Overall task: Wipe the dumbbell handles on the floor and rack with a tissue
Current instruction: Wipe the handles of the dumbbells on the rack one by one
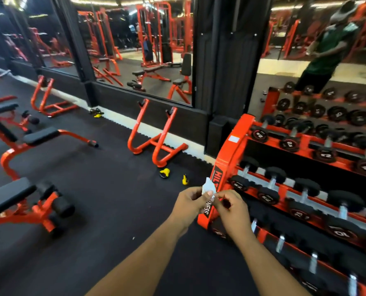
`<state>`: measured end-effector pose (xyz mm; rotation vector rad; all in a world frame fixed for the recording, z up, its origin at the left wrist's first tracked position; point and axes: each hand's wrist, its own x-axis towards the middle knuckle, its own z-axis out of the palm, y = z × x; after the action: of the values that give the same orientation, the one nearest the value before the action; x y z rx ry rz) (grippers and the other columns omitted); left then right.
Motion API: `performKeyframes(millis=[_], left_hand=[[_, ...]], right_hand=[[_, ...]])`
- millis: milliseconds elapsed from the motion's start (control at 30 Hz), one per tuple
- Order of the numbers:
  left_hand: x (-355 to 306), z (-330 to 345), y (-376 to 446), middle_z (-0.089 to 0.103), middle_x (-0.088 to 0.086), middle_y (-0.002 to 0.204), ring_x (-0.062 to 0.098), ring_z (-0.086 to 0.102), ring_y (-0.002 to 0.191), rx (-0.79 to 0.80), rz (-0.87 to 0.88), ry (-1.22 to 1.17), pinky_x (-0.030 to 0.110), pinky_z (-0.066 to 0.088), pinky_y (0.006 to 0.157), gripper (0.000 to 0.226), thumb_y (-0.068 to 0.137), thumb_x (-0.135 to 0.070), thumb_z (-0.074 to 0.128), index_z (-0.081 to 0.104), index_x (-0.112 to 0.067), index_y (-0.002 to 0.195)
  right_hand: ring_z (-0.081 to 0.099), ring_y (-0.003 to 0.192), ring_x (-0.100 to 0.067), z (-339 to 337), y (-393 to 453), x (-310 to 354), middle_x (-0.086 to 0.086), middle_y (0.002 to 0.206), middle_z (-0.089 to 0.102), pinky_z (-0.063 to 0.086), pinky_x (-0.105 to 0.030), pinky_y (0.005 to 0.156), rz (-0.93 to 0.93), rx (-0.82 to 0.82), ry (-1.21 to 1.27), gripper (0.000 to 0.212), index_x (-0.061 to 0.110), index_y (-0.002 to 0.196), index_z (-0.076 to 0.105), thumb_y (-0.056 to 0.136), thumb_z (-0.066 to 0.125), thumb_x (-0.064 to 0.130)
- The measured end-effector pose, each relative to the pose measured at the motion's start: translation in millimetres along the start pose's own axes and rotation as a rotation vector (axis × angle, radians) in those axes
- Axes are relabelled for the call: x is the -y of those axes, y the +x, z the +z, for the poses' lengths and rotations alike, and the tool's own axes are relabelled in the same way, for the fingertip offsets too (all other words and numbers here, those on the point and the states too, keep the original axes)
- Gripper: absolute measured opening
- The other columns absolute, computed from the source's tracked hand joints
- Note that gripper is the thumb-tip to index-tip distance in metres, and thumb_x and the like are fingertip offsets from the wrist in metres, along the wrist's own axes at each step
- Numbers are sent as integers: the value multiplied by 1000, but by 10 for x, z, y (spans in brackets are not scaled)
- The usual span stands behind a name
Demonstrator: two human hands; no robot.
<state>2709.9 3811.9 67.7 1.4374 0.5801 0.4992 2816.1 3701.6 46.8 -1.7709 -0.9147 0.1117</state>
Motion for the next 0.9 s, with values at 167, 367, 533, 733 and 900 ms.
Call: performKeyframes(millis=[167,367,533,733,900], left_hand=[[91,297,546,64,10,79,23,50,73,43,-48,-77,39,46,71,23,94,-30,73,76,-9,100],[212,421,1358,60,11,71,18,51,66,117,-90,-130,32,46,66,25,90,-29,76,75,-4,93],[188,580,1985,61,10,71,17,55,66,213,-138,-150,30,48,66,14,89,-27,75,74,-19,77],[250,1032,2616,73,10,98,20,68,82,299,-256,-107,34,57,74,21,97,-15,67,67,-3,114],[307,1630,3064,73,12,116,30,72,101,351,-309,-73,42,59,79,40,89,-20,75,63,-19,127]], right_hand=[[68,83,-20,-198,366,-385,4,89,69,57,-47,75,202,-18,186,8,30,82,71,87,78,29],[63,65,-28,-278,922,-545,-19,80,67,55,-52,64,334,-75,310,8,14,83,73,90,75,18],[63,81,-23,-411,1389,-691,-9,84,66,58,-48,75,467,-135,465,11,12,88,72,94,70,21],[71,82,-19,-803,1875,-1060,-9,92,75,61,-35,65,659,-327,682,15,8,102,65,101,59,22],[66,67,-20,-1185,2205,-1550,-16,86,73,61,-37,63,669,-338,569,17,9,100,64,102,58,25]])
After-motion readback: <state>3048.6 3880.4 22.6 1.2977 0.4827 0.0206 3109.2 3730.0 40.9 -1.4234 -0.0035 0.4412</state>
